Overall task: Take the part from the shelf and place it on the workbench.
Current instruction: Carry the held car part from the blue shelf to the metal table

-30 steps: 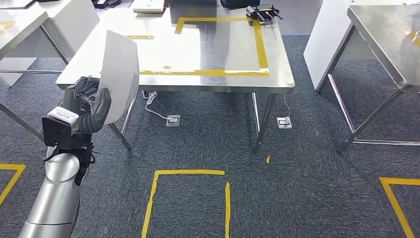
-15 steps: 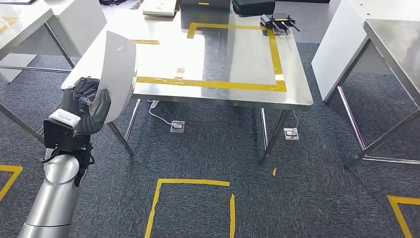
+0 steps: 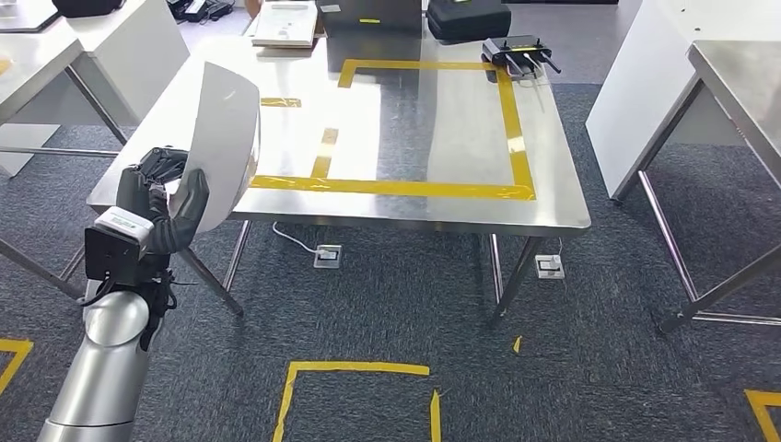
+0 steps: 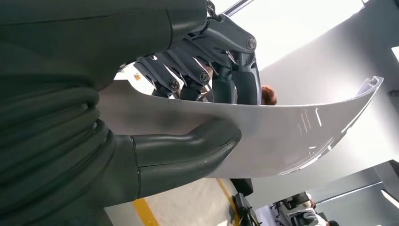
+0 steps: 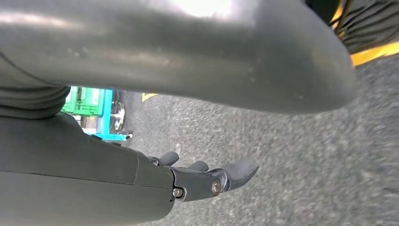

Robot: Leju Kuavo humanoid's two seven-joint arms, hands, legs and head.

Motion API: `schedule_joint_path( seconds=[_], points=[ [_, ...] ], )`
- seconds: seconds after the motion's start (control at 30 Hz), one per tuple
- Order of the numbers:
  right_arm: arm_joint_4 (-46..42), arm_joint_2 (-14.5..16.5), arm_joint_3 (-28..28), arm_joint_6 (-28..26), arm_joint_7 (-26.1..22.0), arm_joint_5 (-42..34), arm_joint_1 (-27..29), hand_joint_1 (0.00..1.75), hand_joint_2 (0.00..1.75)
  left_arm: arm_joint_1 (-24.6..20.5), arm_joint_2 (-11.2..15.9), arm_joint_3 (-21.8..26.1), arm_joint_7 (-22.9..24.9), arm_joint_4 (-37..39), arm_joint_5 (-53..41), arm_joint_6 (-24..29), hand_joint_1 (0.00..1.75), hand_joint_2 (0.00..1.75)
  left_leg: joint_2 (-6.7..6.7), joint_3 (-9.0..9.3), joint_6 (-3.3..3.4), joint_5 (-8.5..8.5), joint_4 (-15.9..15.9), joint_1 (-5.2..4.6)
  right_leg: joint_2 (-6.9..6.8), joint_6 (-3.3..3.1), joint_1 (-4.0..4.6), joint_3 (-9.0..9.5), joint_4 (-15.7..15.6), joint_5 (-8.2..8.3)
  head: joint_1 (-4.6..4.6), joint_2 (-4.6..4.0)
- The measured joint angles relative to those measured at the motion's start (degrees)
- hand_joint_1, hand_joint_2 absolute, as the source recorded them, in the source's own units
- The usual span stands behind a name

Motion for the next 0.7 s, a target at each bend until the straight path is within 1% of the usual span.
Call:
schedule_joint_path(
  seconds=[0.03, 0.07, 0.1, 0.13, 0.17, 0.2, 0.23, 0.27, 0.3, 0.33, 0.37, 0.4, 0.43, 0.47, 0.5, 0.53, 0.6, 0.63, 0.67, 0.7],
  points=[
    [0.0, 0.0, 0.0, 0.1, 0.0, 0.1, 0.1, 0.00, 0.00, 0.1, 0.1, 0.0, 0.0, 0.0, 0.0, 0.0, 1.75, 1.75, 0.15, -0.14, 0.09, 3.92, -3.4, 0.00, 0.03, 0.23, -0.06, 1.07, 0.0, -1.02, -0.02, 0.00],
    [0.0, 0.0, 0.0, 0.1, -0.1, 0.1, 0.1, 0.00, 0.00, 0.3, 0.3, 0.0, 0.0, 0.0, 0.0, 0.1, 1.75, 1.75, 0.38, -0.21, 0.32, 8.30, -6.5, -0.05, 0.11, 0.57, -0.06, 1.94, 0.0, -1.94, -0.08, 0.00],
    [0.0, 0.0, 0.0, 0.2, -0.3, 0.2, 0.1, 0.00, 0.00, 0.6, 0.5, 0.0, 0.0, 0.0, -0.1, 0.2, 1.75, 1.75, 0.55, -0.13, 0.65, 11.87, -8.8, -0.16, 0.15, 0.97, -0.01, 2.53, -0.3, -2.81, -0.12, 0.00],
    [0.0, 0.0, 0.0, 0.2, -0.4, 0.2, 0.1, 0.00, 0.00, 0.8, 0.6, 0.1, 0.1, -0.2, -0.1, 0.2, 1.75, 1.75, 0.62, -0.06, 1.07, 14.05, -10.1, -0.20, 0.17, 1.40, 0.09, 3.10, -0.3, -3.29, -0.17, 0.00],
    [0.0, 0.0, 0.0, 0.2, -0.4, 0.3, 0.1, 0.00, 0.00, 1.1, 0.6, 0.1, 0.1, -0.4, -0.1, 0.3, 1.75, 1.75, 0.59, 0.14, 1.55, 14.27, -10.5, -0.26, 0.19, 1.80, 0.19, 3.61, -0.3, -3.39, -0.18, 0.00],
    [0.0, -0.1, 0.0, 0.2, -0.2, 0.3, 0.1, 0.00, 0.00, 1.2, 0.6, 0.1, 0.1, -0.8, -0.2, 0.4, 1.75, 1.75, 0.41, 0.65, 1.98, 13.93, -10.6, -0.26, 0.14, 2.12, 0.22, 3.82, 0.0, -3.16, -0.13, 0.00],
    [0.0, -0.1, 0.0, 0.2, 0.1, 0.4, 0.0, 0.00, 0.00, 1.3, 0.6, 0.1, 0.1, -1.1, -0.2, 0.4, 1.75, 1.75, 0.25, 1.16, 2.37, 13.55, -10.8, -0.17, 0.10, 2.34, 0.22, 3.67, 1.0, -2.57, -0.11, 0.00],
    [0.0, -0.1, 0.0, 0.2, 0.3, 0.4, -0.1, 0.00, 0.00, 1.3, 0.6, 0.1, 0.1, -1.4, -0.3, 0.5, 1.75, 1.75, 0.14, 1.91, 2.76, 13.06, -10.9, -0.16, 0.08, 2.51, 0.17, 2.52, 3.1, -1.98, -0.06, 0.00],
    [0.0, -0.1, 0.0, 0.2, 0.3, 0.4, -0.2, 0.00, 0.00, 1.4, 0.6, 0.1, 0.1, -1.5, -0.3, 0.5, 1.75, 1.75, 0.04, 2.76, 3.08, 12.53, -11.0, -0.13, 0.06, 2.62, 0.14, 0.62, 6.3, -1.84, -0.05, 0.00],
    [0.0, -0.1, 0.0, 0.2, 0.2, 0.5, -0.2, 0.00, 0.00, 1.5, 0.6, 0.1, 0.1, -1.6, -0.3, 0.5, 1.75, 1.75, -0.01, 3.57, 3.33, 11.87, -11.2, -0.14, 0.04, 2.72, 0.16, -1.75, 9.8, -2.26, -0.02, 0.00],
    [0.0, -0.1, 0.0, 0.2, 0.1, 0.5, -0.2, 0.00, 0.00, 1.7, 0.6, 0.1, 0.1, -1.7, -0.4, 0.5, 1.75, 1.75, -0.05, 4.49, 3.55, 11.08, -11.2, -0.20, 0.04, 2.81, 0.24, -4.53, 13.2, -3.78, -0.01, 0.00],
    [0.0, -0.1, 0.0, 0.2, 0.0, 0.6, -0.1, 0.00, 0.00, 1.9, 0.6, 0.1, 0.1, -1.7, -0.4, 0.5, 1.75, 1.75, -0.12, 5.39, 3.66, 10.29, -11.2, -0.28, 0.05, 2.85, 0.32, -6.91, 15.4, -6.05, -0.01, 0.00],
    [0.0, -0.1, 0.0, 0.2, 0.1, 0.6, 0.0, 0.00, 0.00, 2.0, 0.6, 0.1, 0.1, -1.7, -0.5, 0.5, 1.75, 1.75, -0.21, 6.41, 3.73, 9.44, -11.3, -0.37, 0.05, 2.86, 0.39, -8.75, 16.1, -8.21, 0.02, 0.00],
    [0.0, -0.1, 0.0, 0.2, 0.2, 0.6, 0.0, 0.00, 0.00, 2.2, 0.6, 0.1, 0.1, -1.8, -0.5, 0.5, 1.75, 1.75, -0.31, 7.48, 3.75, 8.57, -11.3, -0.46, 0.05, 2.83, 0.42, -10.08, 15.9, -9.80, 0.02, 0.00],
    [0.0, -0.2, 0.0, 0.2, 0.3, 0.7, 0.1, 0.00, 0.00, 2.2, 0.6, 0.1, 0.1, -1.8, -0.6, 0.5, 1.75, 1.75, -0.40, 8.66, 3.69, 7.66, -11.3, -0.54, 0.05, 2.70, 0.43, -10.62, 14.0, -9.51, 0.02, 0.00],
    [0.0, -0.2, 0.0, 0.2, 0.3, 0.7, 0.1, 0.00, 0.00, 2.2, 0.6, 0.1, 0.2, -1.8, -0.6, 0.5, 1.75, 1.75, -0.46, 9.88, 3.59, 6.72, -11.3, -0.60, 0.05, 2.47, 0.46, -10.67, 11.0, -7.20, 0.02, 0.00],
    [0.0, -0.2, 0.0, 0.3, 0.2, 0.7, 0.4, 0.00, 0.00, 2.3, 0.5, 0.2, 0.2, -1.8, -0.7, 0.5, 1.75, 1.75, -0.65, 11.89, 3.23, 4.84, -11.1, -0.73, 0.00, 1.90, 0.68, -10.36, 4.5, 0.74, 0.00, 0.00],
    [0.0, -0.2, 0.0, 0.3, 0.1, 0.7, 0.5, 0.00, 0.00, 2.5, 0.5, 0.2, 0.2, -1.8, -0.7, 0.6, 1.75, 1.75, -0.78, 12.48, 2.95, 3.96, -10.9, -0.80, 0.00, 1.59, 0.87, -10.01, 2.5, 3.91, -0.04, 0.00],
    [0.0, -0.2, 0.0, 0.3, 0.1, 0.7, 0.6, 0.00, 0.00, 2.6, 0.5, 0.2, 0.2, -1.9, -0.7, 0.6, 1.75, 1.75, -0.93, 13.13, 2.65, 3.26, -10.8, -0.84, 0.02, 1.31, 1.04, -9.70, 1.6, 5.71, -0.08, 0.00],
    [0.0, -0.2, 0.0, 0.3, 0.2, 0.7, 0.6, 0.00, 0.00, 2.7, 0.5, 0.2, 0.2, -2.0, -0.8, 0.6, 1.75, 1.75, -1.04, 13.60, 2.26, 2.94, -10.3, -0.87, 0.02, 0.98, 1.12, -9.17, 1.5, 5.77, -0.11, 0.00]
  ],
)
